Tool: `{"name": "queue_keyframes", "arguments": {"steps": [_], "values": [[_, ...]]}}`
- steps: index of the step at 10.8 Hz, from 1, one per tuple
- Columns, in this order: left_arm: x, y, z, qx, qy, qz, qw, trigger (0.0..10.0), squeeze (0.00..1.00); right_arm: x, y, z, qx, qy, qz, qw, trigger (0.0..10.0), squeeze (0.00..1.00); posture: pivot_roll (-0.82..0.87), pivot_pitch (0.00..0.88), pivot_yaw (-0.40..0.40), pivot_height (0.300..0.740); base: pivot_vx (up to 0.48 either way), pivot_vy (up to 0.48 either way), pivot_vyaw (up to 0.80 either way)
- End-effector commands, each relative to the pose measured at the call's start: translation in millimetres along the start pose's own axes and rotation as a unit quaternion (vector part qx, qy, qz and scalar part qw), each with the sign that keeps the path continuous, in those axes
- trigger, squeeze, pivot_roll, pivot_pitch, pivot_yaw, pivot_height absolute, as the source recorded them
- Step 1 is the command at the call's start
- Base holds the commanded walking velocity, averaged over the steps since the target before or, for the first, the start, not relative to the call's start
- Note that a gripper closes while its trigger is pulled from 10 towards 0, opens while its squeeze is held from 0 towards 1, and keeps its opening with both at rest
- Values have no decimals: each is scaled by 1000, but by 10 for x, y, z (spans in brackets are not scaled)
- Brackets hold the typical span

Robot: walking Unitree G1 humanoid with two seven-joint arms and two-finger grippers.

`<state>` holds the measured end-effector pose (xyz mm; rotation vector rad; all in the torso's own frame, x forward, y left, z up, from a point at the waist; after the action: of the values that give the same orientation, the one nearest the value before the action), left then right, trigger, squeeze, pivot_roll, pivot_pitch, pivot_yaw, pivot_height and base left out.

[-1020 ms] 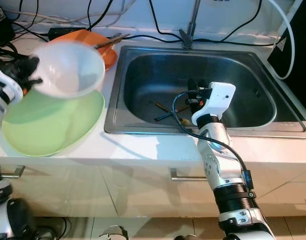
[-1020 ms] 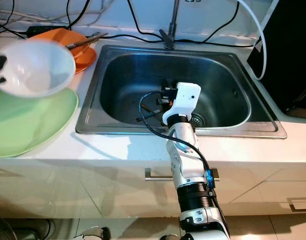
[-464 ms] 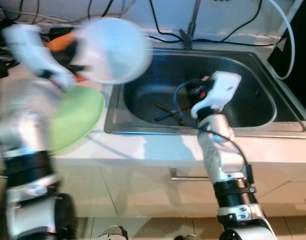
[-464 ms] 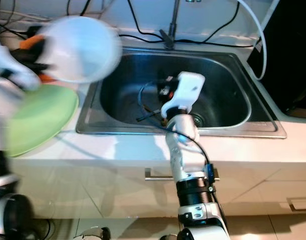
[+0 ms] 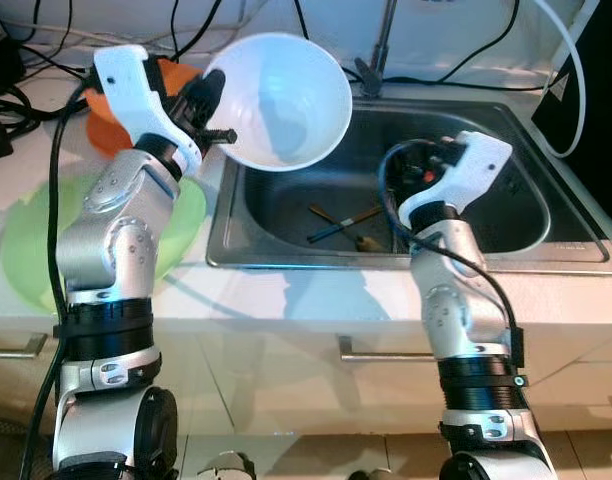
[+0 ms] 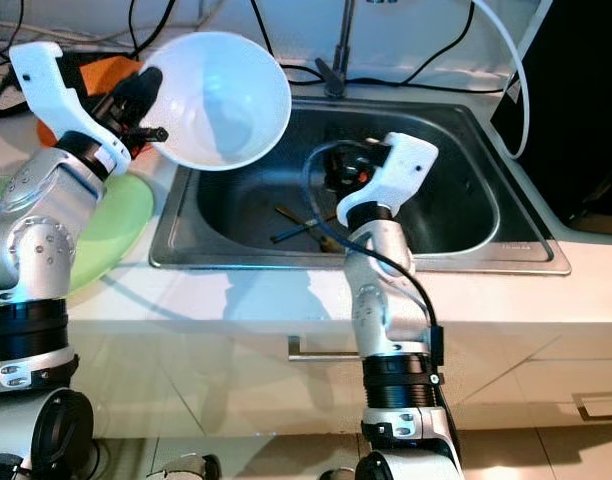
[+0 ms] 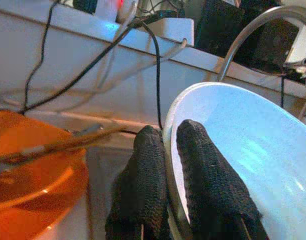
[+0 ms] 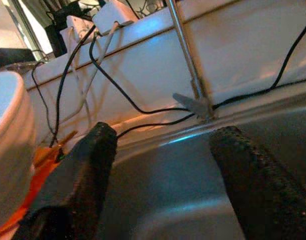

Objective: Kitchen organization

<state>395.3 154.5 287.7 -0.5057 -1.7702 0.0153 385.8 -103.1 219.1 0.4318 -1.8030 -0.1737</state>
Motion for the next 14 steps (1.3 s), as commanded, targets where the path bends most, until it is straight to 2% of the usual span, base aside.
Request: {"name": "queue_keyframes", "arguments": {"steps": [1, 2, 3, 5, 8, 14], "values": [[117, -117, -56, -15, -22, -24, 999, 10000, 0, 109, 60, -14, 19, -10, -26, 999, 10000, 1000, 12, 33, -21, 740, 0, 0, 0], [94, -134, -63, -16, -22, -34, 999, 10000, 0, 108, 72, -6, 26, -5, -31, 999, 10000, 0, 9, 33, -22, 740, 0, 0, 0], [72, -152, -67, -18, -20, -50, 998, 10000, 0, 111, 78, 2, 31, 0, -35, 999, 10000, 0, 7, 33, -23, 740, 0, 0, 0], [16, -200, -81, -28, -17, -83, 996, 10000, 0, 117, 155, 27, 59, 10, -73, 995, 10000, 0, 6, 38, -26, 740, 0, 0, 0], [-41, -283, -103, -43, -13, -99, 994, 10000, 0, 93, 339, 72, 108, 23, -92, 990, 10000, 0, 4, 47, -29, 740, 0, 0, 0], [7, -361, -114, -56, -36, -69, 995, 10000, 0, -30, 358, 96, 108, 48, -99, 988, 10000, 0, 4, 60, -36, 740, 0, 0, 0]]}}
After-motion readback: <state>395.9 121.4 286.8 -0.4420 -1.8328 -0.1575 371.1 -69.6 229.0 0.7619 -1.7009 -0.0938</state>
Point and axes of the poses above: a point about 5 cm out from each wrist's last joint towards the gripper, its own z axis pointing back from the gripper into the wrist, its own x axis along the axis of the wrist's last joint, y = z × x, the point moved 5 cm from there along -z, pointing out of the wrist towards the gripper, and after that the axes turned 7 degrees about z, right-handed, at the moved point
